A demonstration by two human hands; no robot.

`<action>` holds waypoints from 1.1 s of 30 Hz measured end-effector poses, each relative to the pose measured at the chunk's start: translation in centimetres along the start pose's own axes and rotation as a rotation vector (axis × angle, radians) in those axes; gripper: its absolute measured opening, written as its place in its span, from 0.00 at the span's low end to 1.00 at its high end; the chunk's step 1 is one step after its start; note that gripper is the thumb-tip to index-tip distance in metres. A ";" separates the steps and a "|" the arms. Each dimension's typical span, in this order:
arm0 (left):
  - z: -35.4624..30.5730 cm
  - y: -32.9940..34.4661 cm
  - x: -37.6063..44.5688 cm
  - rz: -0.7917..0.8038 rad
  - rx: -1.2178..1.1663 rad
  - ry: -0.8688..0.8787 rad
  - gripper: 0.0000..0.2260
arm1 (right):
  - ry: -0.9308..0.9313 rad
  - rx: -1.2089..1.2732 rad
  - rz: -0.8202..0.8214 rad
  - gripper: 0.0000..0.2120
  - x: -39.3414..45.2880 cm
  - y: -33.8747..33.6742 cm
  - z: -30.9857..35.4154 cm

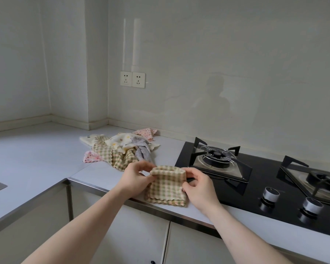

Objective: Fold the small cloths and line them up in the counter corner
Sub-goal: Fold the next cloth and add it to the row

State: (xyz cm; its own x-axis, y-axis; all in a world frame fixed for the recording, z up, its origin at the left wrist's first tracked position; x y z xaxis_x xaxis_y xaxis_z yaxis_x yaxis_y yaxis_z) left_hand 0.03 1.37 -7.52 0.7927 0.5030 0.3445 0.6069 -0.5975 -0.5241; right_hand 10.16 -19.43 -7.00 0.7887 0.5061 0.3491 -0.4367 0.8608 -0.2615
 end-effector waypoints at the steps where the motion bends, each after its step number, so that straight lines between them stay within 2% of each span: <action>1: 0.1 0.0 0.0 0.007 -0.014 -0.006 0.08 | 0.001 0.010 -0.002 0.23 0.0 0.0 0.1; 4: 0.1 0.0 0.0 0.021 -0.032 -0.008 0.08 | 0.008 0.051 -0.019 0.23 -0.1 -0.1 0.1; 8: 0.2 -0.4 0.1 0.003 -0.084 -0.026 0.12 | -0.009 0.077 -0.033 0.15 0.0 -0.4 0.3; 17: -0.3 -0.4 -0.3 0.016 -0.115 -0.015 0.13 | -0.024 0.073 -0.054 0.11 -0.3 -0.5 0.2; 20: -0.1 -0.5 -0.4 0.013 -0.111 -0.056 0.11 | -0.061 0.034 -0.049 0.09 -0.5 -0.3 0.6; 26: 0.8 -0.2 -0.4 0.044 -0.046 -0.116 0.16 | -0.159 -0.059 -0.006 0.08 -1.1 0.4 1.4; 30: 0.1 0.3 -0.7 0.073 0.048 -0.088 0.12 | -0.189 -0.160 0.038 0.06 -0.9 1.1 1.2; 33: 0.3 0.6 -0.7 0.078 0.116 -0.088 0.18 | -0.218 -0.276 0.083 0.07 -0.9 1.7 1.2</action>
State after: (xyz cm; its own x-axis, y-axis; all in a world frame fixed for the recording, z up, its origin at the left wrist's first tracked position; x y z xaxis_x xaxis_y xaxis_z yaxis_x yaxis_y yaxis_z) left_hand -0.18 0.85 -8.26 0.8261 0.5135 0.2323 0.5288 -0.5635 -0.6347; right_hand 8.17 -18.41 -6.70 0.6318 0.5986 0.4925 -0.3385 0.7846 -0.5195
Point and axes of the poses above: each hand's wrist, its own x-axis towards the middle knuckle, its own y-axis out of the palm, z = x × y, the point moved 9 cm from there along x, towards the middle knuckle, and after that the axes turned 10 degrees about x, right-handed, at the moved point
